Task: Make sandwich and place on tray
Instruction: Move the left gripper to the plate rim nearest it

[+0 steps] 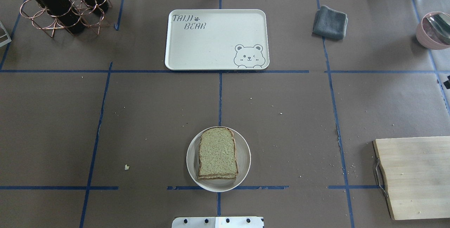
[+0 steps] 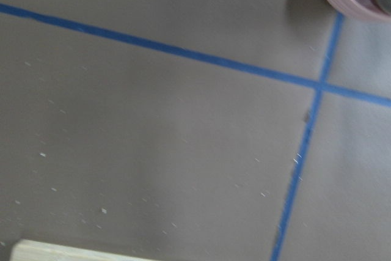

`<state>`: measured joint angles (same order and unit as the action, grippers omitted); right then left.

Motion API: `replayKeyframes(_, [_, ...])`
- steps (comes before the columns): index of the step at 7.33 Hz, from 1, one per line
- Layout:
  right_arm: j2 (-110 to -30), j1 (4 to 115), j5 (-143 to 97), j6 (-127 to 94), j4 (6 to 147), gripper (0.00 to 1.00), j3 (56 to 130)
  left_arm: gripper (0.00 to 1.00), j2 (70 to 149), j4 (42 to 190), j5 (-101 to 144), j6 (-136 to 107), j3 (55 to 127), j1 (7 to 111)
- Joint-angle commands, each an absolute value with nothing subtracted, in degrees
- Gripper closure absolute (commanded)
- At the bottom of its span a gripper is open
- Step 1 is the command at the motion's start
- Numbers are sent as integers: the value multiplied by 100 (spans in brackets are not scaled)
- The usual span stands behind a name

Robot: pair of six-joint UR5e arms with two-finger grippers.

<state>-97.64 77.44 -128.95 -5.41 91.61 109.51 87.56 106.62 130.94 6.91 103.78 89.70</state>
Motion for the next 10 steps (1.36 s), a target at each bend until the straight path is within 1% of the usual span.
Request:
replayKeyframes(1, [-10572,8724,-12964,85,9158,0,10838,0,9007,12506,13113,311,10118,8729])
replayKeyframes(2, [-10712,8893,-12973,305,9158,0,10820,0,9044,12646,13261,-719,10160,8501])
replayKeyframes(3, [-10723,8921,-12964,316,9167,0,10802,0,9087,12734,13532,-1774,10195,8029])
replayKeyframes(4, [-10723,8921,-12964,308,9158,0,10758,0,9097,13031,13492,-2611,10387,7485])
replayKeyframes(5, [-10723,8921,-12938,282,9158,0,10740,0,9062,13591,13526,-2715,10563,6827])
replayKeyframes(6, [-10723,8921,-12929,264,9150,0,10705,0,9096,13658,13474,-3133,10608,6246])
replayKeyframes(8, [-10670,8921,-12946,237,9149,0,10696,0,9185,13641,12584,-4879,10976,5024])
replayKeyframes(10, [-10679,8921,-12938,246,9149,0,10661,0,9193,13614,11597,-5937,11048,4065])
